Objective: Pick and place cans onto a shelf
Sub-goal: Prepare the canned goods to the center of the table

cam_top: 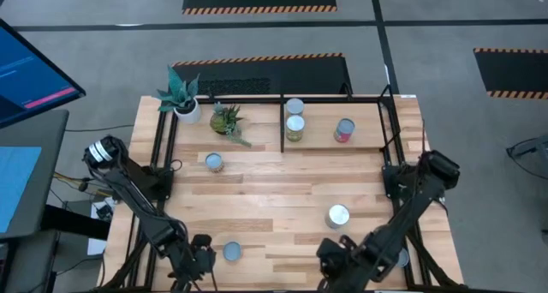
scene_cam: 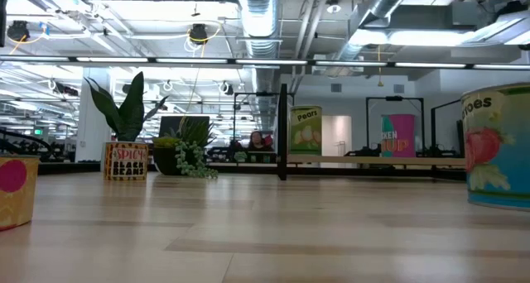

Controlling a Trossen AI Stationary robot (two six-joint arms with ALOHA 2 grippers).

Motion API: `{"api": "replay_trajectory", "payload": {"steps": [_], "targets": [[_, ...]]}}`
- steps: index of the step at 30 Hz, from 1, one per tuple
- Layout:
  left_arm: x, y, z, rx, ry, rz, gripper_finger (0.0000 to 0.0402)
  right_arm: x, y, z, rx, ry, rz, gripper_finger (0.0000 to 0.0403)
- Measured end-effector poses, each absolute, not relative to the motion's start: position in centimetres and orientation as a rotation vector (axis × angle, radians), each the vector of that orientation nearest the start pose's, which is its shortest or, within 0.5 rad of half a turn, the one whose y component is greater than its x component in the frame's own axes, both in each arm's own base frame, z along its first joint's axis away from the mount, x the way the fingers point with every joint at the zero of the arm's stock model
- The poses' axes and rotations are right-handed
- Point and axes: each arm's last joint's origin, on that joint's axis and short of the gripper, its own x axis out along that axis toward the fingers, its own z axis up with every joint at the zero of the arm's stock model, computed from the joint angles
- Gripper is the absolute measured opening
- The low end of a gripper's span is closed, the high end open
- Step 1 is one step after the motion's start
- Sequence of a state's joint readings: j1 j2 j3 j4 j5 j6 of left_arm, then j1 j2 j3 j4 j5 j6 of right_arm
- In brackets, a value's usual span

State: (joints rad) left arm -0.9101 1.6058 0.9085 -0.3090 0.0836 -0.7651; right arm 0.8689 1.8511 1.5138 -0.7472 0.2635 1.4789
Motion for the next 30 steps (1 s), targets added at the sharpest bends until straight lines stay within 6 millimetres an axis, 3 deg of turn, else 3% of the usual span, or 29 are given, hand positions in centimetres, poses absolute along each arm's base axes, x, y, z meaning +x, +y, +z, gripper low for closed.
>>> {"api": "replay_trajectory", "payload": {"steps": [5, 10, 14, 17, 21, 23, 26, 30], "targets": [[20.5, -23.4, 15.5, -0.055, 1.178, -0.444, 0.0059, 25.1, 29.6, 24.6, 0.806, 1.046, -0.273, 0.0006], [23.7, -20.9, 13.2, 0.039, 1.188, -0.42, 0.0059, 25.9, 28.9, 24.4, 0.816, 1.036, -0.3, 0.0006], [26.5, -18.1, 13.3, 0.017, 1.096, -0.241, 0.0059, 26.5, 28.4, 24.4, 0.819, 1.03, -0.315, 0.0006], [27.0, -16.5, 14.9, -0.066, 1.081, -0.204, 0.0059, 26.7, 28.2, 24.4, 0.811, 1.027, -0.312, 0.0006], [26.0, -17.5, 16.3, -0.158, 1.145, -0.5, 0.0059, 26.5, 28.3, 24.4, 0.784, 1.036, -0.295, 0.0006], [26.1, -18.5, 16.8, -0.162, 1.069, -0.637, 0.0059, 26.4, 28.3, 24.4, 0.757, 1.043, -0.287, 0.0006], [26.7, -19.2, 16.9, -0.12, 0.964, -0.648, 0.0059, 26.3, 28.2, 24.3, 0.736, 1.055, -0.302, 0.0006], [27.9, -18.6, 17.0, -0.08, 0.861, -0.602, 0.0057, 26.1, 28.0, 24.2, 0.738, 1.064, -0.329, 0.0006]]}}
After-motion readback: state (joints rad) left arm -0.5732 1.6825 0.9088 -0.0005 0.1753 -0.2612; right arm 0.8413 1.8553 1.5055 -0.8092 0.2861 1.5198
